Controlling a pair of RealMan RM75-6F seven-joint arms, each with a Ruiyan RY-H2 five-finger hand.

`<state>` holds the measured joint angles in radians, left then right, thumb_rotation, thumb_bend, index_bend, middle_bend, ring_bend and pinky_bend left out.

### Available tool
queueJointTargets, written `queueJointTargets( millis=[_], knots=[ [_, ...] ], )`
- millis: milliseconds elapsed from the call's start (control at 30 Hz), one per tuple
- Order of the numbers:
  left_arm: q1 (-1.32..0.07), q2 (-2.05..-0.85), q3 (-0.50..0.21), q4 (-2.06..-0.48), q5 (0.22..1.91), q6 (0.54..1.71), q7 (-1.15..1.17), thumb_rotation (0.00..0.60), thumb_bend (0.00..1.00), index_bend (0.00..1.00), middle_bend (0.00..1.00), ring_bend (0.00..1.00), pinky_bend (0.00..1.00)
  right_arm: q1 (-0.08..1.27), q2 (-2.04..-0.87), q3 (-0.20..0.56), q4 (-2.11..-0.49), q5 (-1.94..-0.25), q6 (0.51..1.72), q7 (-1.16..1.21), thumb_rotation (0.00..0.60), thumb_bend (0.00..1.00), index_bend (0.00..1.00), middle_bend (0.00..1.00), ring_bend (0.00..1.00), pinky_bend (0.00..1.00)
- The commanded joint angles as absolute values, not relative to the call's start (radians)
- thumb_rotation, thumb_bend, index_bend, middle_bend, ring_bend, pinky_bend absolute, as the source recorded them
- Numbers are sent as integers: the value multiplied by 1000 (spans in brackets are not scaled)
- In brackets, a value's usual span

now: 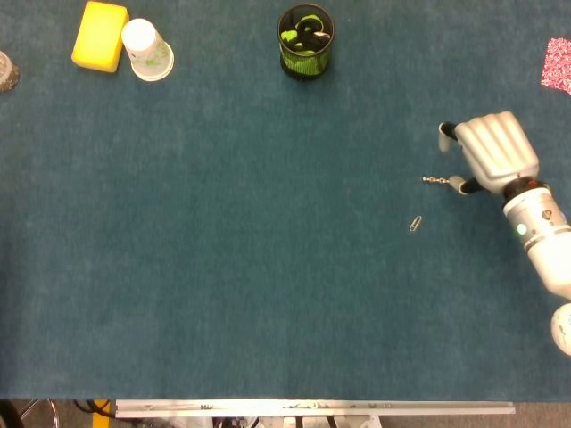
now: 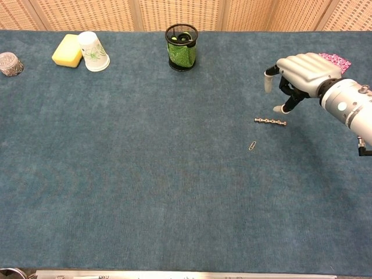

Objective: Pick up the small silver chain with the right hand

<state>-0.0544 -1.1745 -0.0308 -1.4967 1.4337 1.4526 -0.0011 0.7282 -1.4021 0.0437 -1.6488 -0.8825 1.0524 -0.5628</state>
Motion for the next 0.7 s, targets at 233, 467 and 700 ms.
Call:
queueJointTargets(
  millis=[233, 467, 700],
  knots=[
    [-54, -1176, -28, -1501, 1445, 1457, 3, 600, 347, 79, 92, 115, 100, 722, -1417, 35, -1632, -860, 1024, -584, 600, 229, 484, 973, 1000, 1000],
    [-47, -1174, -26, -1500, 1446, 1465, -3, 600, 346, 79, 93, 115, 100, 732, -1453, 41, -1590, -824, 996, -604, 600, 253, 489, 974, 1000, 1000],
    [-44, -1176, -24, -1496, 1447, 1465, -7, 600, 347, 79, 92, 115, 100, 742, -1492, 50, -1544, -799, 969, -607, 600, 305, 507, 977, 1000, 1000]
  ],
)
